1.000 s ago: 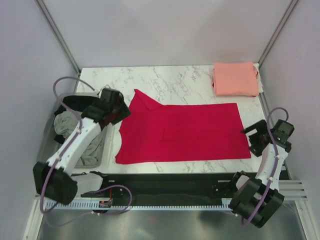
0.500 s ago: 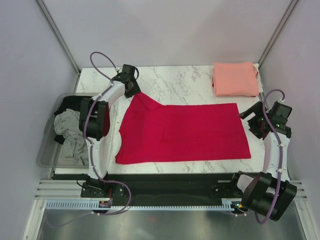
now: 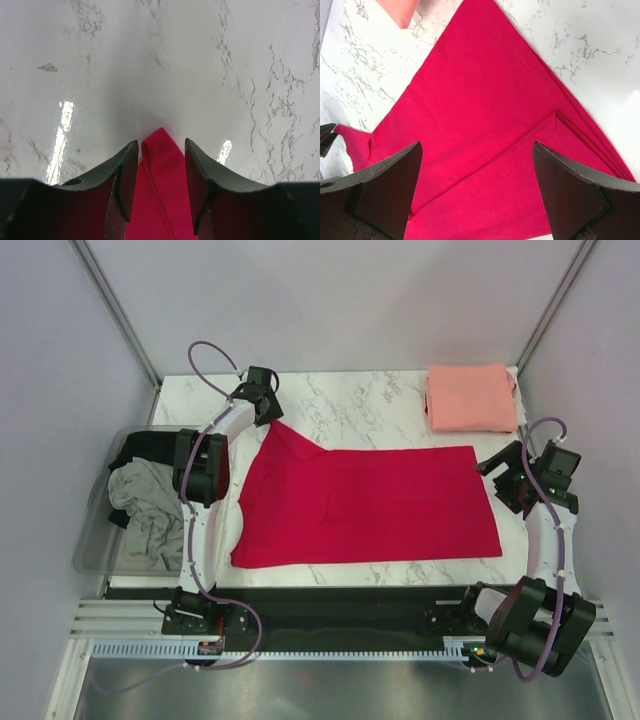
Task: Fold and stack the t-shirts
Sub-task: Fold the tshirt
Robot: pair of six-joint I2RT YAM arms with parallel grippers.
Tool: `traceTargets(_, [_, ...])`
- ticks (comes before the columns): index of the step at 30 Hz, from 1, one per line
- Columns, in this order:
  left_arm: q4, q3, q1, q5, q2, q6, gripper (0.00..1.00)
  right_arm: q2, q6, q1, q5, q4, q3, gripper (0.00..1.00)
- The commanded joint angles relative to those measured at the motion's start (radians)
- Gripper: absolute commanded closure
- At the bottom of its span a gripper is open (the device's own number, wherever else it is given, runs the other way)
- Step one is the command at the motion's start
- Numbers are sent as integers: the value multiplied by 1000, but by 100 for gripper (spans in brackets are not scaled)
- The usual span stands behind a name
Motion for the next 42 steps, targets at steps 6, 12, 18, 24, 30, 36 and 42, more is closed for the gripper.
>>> traceTargets(6, [121, -23, 20, 67, 33, -15, 73, 18, -10, 13, 35, 50, -13, 2])
traceTargets(12, [167, -50, 52, 153, 33, -24, 98, 96, -19, 45, 108, 62, 12, 2])
traceTargets(18, [219, -56, 116, 360, 83, -82, 98, 335, 5, 116, 206, 176, 92, 4])
traceTargets(24, [217, -53, 123, 362, 91, -102, 98, 613, -24, 159, 314, 207, 338, 13])
traceTargets(30, [214, -46, 130, 376, 102, -120, 98, 759, -24, 177, 362, 231, 481, 23])
traceTargets(36, [208, -38, 133, 380, 109, -130, 98, 872, -50, 215, 365, 247, 547, 28])
traceTargets(42, [210, -36, 133, 382, 109, -131, 98, 914, -51, 243, 385, 279, 534, 38])
